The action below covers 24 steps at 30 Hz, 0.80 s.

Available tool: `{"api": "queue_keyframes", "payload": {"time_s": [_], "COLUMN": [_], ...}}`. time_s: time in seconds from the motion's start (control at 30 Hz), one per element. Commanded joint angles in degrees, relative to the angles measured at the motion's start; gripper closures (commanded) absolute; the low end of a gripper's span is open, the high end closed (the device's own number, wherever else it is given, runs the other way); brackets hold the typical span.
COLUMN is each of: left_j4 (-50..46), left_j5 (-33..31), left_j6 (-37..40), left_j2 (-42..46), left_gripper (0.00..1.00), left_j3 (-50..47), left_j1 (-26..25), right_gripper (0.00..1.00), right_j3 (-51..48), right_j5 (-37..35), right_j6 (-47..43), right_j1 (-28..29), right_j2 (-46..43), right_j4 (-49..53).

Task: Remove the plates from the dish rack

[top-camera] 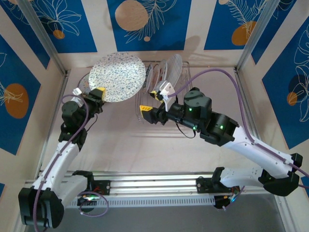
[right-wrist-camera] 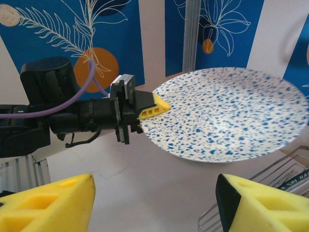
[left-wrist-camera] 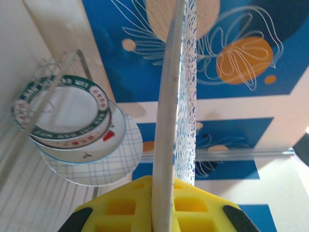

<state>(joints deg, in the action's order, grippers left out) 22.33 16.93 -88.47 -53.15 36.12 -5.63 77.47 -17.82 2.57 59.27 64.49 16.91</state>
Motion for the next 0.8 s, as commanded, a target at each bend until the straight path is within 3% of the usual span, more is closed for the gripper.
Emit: {"api": "queue_keyframes", "payload": {"time_s": [0.0,0.3,0.77], "left_j4": [2.7,2.0,12.4], "left_j5": [1.4,-2.8,-9.6], "left_j6": [-0.4,3.1,8.1], "left_j2": [2.6,1.8,-9.4], "left_gripper": [1.0,1.0,1.0], "left_j3": [-1.7,-5.2,-8.9], "left_j1": [3.2,7.2,10.5], "right_gripper": [0.3,0.29,0.29], "right_j3": [1.1,1.5,0.0], "right_j5": [-1.0,1.4,3.1], "right_j6": [-3.1,-3.4,-1.1], "right_j1": [0.4,-1.4,-4.2], "right_j2": [0.2,-0.2,-1.5], "right_j4": [-2.2,-0.8,-1.1]}}
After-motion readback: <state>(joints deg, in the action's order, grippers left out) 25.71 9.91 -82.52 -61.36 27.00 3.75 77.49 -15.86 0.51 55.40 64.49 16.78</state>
